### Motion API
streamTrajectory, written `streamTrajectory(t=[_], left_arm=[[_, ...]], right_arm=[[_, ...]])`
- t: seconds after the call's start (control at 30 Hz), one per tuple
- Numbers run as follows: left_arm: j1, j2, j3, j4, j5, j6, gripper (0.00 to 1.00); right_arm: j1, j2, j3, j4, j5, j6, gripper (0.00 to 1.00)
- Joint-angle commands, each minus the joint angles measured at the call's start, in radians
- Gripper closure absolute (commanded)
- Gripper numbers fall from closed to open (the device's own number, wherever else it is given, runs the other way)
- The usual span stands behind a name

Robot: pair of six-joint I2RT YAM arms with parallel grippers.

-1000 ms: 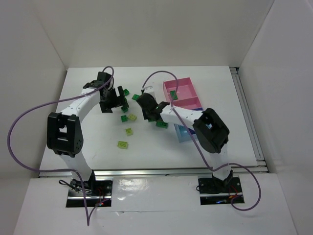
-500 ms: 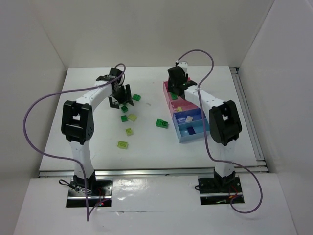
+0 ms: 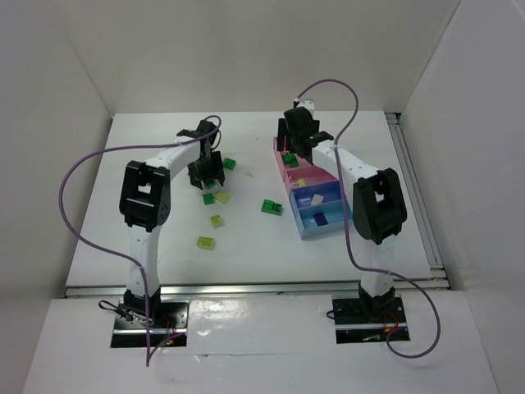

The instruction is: Sort the legos into containers by color

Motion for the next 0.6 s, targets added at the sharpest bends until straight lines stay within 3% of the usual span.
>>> streamTrajectory(t=[0.0, 0.17, 0.2, 0.27, 0.47, 0.57], left_arm=[[-0.003, 0.028, 0.05, -0.029, -0.034, -0.048, 0.26], [-0.003, 0.065, 0.096, -0.02, -0.043, -0.048, 0.46], [-0.003, 0.065, 0.096, -0.02, -0.019, -0.048, 0.55], [-0.003, 0.065, 0.105, -0.02, -0.01, -0.038, 0.63], [-0.003, -0.003, 0.073, -0.02, 0.0, -0.02, 0.81], [-0.003, -0.05, 0.087, -0.032, 0.018, 0.0, 0.88]], right_arm=[[-0.031, -0.106, -0.034, 0.029, -0.026, -0.014, 0.17], [-0.071, -0.161, -0.073, 0.038, -0.089, -0.003, 0.17], [-0.105, -0.171, -0.088, 0.053, -0.151, 0.008, 0.17], [-0.149, -0.182, -0.099, 0.076, -0.245, 0.022, 0.21], [-0.191, 0.039, 0.151, -0.04, -0.521, 0.011, 0.24], [-0.191, 0.1, 0.185, 0.009, -0.688, 0.032, 0.19]])
